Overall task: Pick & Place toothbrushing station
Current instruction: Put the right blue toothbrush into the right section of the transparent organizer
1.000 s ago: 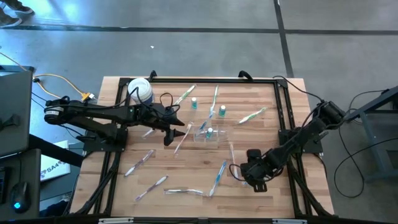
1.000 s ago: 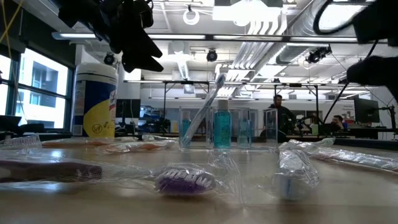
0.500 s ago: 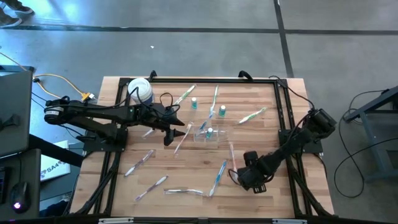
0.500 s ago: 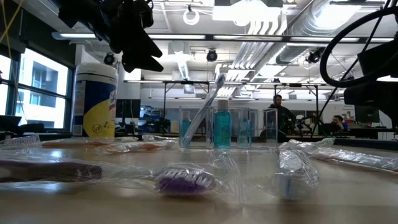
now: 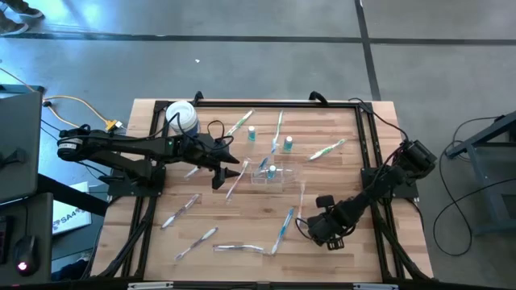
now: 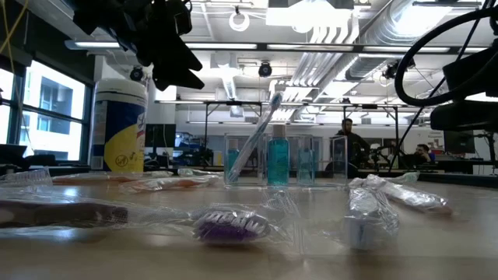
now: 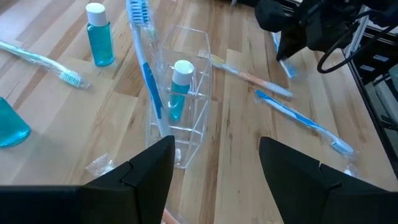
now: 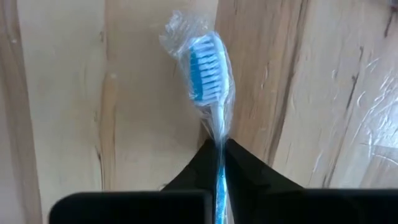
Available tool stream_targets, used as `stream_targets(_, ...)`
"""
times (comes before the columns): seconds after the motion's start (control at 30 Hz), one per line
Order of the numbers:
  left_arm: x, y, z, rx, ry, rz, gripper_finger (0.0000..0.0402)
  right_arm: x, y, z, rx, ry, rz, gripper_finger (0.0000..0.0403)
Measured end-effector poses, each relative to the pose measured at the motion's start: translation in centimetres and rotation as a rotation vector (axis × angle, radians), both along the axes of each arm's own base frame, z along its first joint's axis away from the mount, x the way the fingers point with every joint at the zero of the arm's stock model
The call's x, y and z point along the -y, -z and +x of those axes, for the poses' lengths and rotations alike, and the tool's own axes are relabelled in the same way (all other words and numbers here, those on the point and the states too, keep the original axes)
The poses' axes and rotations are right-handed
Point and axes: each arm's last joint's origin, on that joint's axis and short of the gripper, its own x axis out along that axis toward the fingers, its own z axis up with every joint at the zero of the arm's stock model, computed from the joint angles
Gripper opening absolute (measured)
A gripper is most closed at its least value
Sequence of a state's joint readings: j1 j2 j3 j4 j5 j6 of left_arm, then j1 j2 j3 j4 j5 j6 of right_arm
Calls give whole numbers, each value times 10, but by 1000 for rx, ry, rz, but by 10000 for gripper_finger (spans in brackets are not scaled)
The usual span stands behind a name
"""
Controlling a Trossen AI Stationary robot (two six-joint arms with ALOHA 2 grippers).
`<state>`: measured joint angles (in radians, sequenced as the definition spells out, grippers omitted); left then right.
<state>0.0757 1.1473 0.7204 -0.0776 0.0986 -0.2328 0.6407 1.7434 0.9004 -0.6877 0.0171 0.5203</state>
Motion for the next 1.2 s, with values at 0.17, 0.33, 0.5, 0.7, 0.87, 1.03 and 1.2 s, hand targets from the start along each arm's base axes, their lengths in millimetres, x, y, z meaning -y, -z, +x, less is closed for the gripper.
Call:
stream_targets(0.17, 1, 0, 0, 6, 28, 7, 234, 4, -12, -2, 35, 41, 11, 6)
stream_targets(0.33, 2, -3, 1, 38, 74, -6, 234, 10, -37, -7, 122, 73, -6, 1)
stream_targets(0.5, 5, -8, 3, 106, 200, -12, 234, 13, -67, -9, 174, 89, -32, 0)
stream_targets(0.7, 12, -23, 6, 279, 458, -63, 234, 13, -106, -5, 288, 61, -57, 1)
stream_targets(0.87, 13, -31, 7, 362, 502, -55, 234, 12, -137, 0, 416, 8, -69, 1)
stream_targets(1.03, 12, -33, 7, 384, 492, -44, 234, 11, -163, 7, 536, -56, -130, 2)
stream_targets(1.2, 11, -36, 8, 413, 474, -27, 234, 12, -181, 18, 691, -74, -225, 2)
